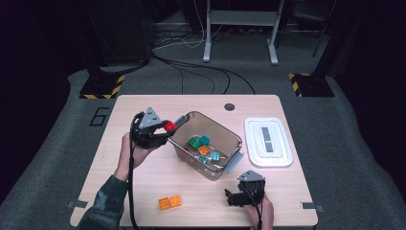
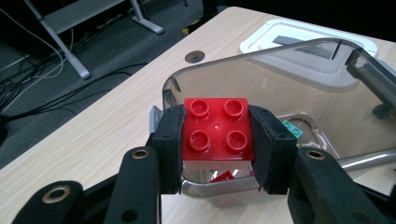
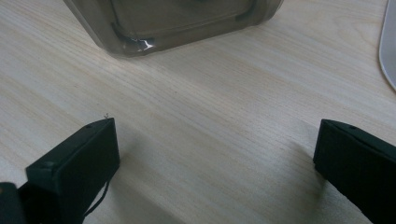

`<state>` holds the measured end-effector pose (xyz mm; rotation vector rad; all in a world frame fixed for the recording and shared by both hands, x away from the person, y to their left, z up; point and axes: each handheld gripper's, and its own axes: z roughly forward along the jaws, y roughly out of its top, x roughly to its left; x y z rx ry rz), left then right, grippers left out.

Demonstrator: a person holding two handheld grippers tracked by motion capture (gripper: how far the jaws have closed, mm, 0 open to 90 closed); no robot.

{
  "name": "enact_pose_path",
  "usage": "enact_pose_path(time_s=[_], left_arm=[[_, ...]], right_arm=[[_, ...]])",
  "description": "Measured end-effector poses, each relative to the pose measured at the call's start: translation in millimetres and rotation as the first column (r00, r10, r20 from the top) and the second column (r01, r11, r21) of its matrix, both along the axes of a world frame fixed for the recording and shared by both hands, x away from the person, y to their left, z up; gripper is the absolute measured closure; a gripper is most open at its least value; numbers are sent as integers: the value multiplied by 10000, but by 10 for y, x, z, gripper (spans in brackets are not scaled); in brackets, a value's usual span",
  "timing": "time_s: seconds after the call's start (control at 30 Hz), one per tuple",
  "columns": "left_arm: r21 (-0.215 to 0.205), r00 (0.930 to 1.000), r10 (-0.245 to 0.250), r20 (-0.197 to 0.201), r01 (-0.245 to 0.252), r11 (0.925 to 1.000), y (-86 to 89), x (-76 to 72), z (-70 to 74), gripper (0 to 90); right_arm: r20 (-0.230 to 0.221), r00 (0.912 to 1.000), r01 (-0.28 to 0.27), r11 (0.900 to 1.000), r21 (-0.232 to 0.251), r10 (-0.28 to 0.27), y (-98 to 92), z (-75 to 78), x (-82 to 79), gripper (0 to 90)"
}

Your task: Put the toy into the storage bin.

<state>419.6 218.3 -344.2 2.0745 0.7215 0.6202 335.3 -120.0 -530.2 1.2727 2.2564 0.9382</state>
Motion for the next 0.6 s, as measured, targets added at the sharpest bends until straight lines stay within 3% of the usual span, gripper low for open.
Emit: enact_pose_path(time_s=[0.6], left_arm=[[8,9990,22,-454,-22,10000,-182,235,-110,587]], right_arm=[[2,10000,1,10000,-4,-1,0,0,-1,0]])
